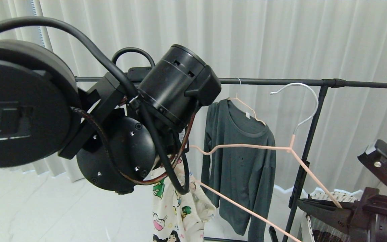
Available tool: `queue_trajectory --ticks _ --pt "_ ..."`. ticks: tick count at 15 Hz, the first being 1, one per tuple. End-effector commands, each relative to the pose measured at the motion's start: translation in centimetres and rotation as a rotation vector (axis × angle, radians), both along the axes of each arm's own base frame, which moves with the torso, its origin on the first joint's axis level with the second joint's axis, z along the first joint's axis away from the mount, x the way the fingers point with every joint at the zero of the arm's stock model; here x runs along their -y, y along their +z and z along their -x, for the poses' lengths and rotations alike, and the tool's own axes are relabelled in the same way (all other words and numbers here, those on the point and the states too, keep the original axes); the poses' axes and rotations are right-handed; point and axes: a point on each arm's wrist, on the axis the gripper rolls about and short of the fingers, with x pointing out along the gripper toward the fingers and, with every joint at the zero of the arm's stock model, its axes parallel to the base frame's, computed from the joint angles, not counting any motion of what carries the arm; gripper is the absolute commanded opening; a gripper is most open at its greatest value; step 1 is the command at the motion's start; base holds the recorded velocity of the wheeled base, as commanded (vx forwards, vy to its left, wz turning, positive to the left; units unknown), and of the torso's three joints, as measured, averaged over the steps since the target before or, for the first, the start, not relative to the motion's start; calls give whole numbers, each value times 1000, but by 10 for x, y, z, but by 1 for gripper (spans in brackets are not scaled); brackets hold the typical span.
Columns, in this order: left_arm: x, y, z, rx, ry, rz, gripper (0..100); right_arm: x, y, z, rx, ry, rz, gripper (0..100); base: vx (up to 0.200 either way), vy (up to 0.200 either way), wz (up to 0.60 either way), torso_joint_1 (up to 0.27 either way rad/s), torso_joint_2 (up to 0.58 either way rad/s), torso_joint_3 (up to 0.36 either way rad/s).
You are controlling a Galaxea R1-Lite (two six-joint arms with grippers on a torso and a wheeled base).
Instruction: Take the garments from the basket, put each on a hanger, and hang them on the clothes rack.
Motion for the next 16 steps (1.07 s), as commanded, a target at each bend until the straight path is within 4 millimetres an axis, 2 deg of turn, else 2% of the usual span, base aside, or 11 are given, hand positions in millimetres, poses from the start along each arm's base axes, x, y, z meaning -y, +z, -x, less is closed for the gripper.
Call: queue_trajectory --ticks 1,4,8,13,15,16 --pt "2 0 2 0 -8 0 0 -8 -4 -5 -6 -2 9 0 0 0 0 0 0 0" --pt "5 -1 5 -1 -20 -1 0 -18 -8 -13 8 -24 7 0 0 0 0 0 0 0" --pt "12 2 15 6 -58 18 0 -35 -13 -8 -6 31 9 0 0 0 0 0 0 0" --pt "27 24 31 54 -124 104 0 -74 -31 -3 -61 49 -20 0 0 0 0 0 0 0" --pt "26 29 33 52 -136 134 0 -94 -35 -1 -70 79 -62 0 0 0 0 0 0 0" --pt "27 30 33 54 -136 140 0 -97 -37 -2 -72 81 -64 0 0 0 0 0 0 0"
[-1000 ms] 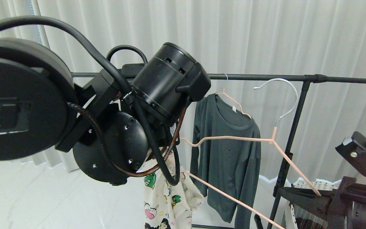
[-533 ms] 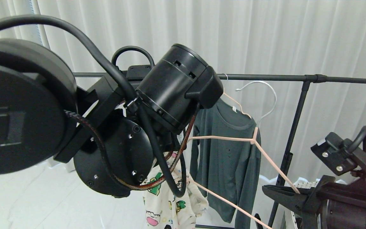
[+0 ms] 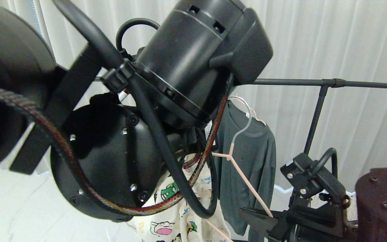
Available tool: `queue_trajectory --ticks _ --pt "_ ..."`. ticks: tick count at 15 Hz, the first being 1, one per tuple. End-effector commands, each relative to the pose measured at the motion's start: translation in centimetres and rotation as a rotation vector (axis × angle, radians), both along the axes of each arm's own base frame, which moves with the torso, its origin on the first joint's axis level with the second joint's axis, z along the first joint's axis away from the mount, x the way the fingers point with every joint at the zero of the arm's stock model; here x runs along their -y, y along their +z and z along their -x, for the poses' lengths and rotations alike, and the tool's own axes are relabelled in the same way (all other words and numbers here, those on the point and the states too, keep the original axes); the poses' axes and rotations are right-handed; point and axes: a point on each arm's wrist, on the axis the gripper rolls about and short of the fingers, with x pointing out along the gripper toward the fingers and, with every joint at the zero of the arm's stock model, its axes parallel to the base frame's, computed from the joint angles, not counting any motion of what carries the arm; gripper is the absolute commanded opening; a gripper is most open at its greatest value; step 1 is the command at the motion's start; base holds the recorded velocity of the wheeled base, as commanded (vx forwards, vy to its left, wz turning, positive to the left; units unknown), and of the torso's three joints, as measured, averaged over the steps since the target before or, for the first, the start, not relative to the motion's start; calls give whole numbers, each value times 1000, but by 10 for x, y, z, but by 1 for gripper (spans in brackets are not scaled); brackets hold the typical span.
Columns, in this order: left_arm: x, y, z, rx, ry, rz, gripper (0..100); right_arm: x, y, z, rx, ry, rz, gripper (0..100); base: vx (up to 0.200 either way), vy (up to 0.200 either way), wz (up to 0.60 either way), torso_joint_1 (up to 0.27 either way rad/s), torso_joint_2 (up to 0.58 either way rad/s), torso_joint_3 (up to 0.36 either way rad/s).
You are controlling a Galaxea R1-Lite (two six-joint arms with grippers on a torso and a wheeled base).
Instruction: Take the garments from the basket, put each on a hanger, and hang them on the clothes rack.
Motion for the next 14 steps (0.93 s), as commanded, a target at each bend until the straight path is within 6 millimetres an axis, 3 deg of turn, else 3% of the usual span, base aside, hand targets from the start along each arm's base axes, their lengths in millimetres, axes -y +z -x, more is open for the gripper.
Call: queue_trajectory --ticks 1,5,14 --pt "-1 6 2 8 -3 24 0 -21 -11 -1 -19 24 27 0 0 0 0 0 0 0" --pt "4 9 16 12 -52 35 0 -32 -7 -6 -19 17 8 0 0 0 0 0 0 0" --pt "4 9 27 13 -73 46 0 -19 12 -4 16 -67 -78 0 0 0 0 0 0 0"
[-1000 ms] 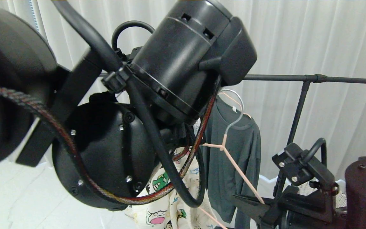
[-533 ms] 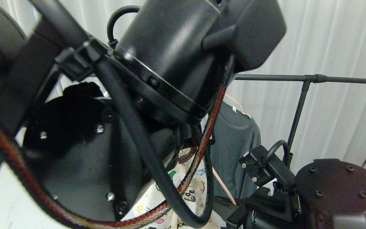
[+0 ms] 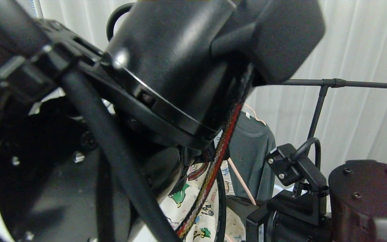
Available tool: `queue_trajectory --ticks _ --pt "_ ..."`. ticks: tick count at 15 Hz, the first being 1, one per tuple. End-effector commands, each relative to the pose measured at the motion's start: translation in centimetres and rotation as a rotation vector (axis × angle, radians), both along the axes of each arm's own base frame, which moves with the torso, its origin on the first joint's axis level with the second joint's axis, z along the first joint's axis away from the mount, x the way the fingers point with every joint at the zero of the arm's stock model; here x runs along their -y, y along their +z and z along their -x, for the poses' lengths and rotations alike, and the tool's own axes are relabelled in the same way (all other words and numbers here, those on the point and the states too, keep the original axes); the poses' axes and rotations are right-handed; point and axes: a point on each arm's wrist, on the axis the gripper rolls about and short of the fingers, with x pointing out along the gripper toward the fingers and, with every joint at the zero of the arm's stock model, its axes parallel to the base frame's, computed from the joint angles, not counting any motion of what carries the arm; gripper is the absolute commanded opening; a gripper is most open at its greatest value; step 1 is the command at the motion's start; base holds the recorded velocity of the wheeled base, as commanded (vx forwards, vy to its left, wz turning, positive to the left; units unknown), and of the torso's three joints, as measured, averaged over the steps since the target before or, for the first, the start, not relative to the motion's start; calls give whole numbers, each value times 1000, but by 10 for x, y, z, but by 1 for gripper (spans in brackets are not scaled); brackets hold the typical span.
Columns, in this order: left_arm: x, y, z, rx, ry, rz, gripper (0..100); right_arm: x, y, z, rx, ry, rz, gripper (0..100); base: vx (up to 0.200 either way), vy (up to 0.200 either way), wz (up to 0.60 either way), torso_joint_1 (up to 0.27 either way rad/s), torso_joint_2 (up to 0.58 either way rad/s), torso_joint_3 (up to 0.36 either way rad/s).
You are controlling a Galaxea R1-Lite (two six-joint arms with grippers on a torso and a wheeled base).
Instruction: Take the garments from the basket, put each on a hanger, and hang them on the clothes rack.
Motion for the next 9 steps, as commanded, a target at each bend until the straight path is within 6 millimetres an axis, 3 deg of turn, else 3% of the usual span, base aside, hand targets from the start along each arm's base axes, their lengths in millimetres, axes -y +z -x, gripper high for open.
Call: queue_trajectory --ticks 1,9 --pt "0 1 2 3 -4 4 100 4 6 2 14 -6 -30 0 0 0 0 0 0 0" --pt "-17 15 17 26 -22 47 100 12 14 -4 108 -45 -71 0 0 0 0 0 0 0"
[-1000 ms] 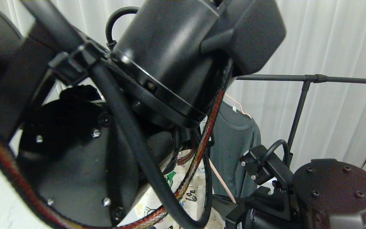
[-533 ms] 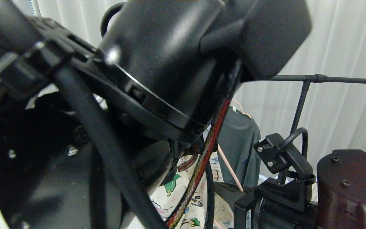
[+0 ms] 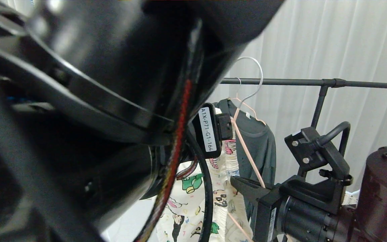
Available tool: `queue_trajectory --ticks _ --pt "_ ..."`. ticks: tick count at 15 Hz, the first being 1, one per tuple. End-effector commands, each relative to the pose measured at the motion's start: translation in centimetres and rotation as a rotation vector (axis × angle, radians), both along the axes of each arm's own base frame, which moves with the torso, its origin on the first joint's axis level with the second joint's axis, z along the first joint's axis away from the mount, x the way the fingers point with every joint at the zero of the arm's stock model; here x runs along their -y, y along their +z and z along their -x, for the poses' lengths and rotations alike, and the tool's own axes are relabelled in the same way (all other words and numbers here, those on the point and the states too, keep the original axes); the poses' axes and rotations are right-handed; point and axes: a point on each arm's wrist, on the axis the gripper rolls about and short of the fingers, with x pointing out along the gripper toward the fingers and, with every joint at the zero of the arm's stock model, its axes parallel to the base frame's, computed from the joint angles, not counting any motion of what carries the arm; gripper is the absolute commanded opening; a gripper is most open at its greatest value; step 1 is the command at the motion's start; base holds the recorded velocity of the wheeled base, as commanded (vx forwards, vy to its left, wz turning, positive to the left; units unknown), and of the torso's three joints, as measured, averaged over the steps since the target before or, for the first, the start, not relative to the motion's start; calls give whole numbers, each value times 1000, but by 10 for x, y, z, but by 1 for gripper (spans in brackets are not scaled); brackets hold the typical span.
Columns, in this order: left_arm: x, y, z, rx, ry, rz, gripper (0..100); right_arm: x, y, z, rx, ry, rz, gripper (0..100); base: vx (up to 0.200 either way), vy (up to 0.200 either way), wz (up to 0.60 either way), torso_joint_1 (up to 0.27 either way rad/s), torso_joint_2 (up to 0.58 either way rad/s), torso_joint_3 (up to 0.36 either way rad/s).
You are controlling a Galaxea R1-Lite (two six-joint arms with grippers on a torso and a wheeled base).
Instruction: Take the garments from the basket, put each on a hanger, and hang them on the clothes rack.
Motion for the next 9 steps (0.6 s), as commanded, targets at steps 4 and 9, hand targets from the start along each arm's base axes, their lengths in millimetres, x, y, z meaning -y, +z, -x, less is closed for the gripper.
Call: queue_trajectory --ticks 4,9 --pt "-17 15 28 22 -75 51 100 17 0 -8 20 -64 9 0 0 0 0 0 0 0" --pt "-51 3 50 20 -145 -32 100 46 -9 0 47 -81 58 0 0 0 0 0 0 0"
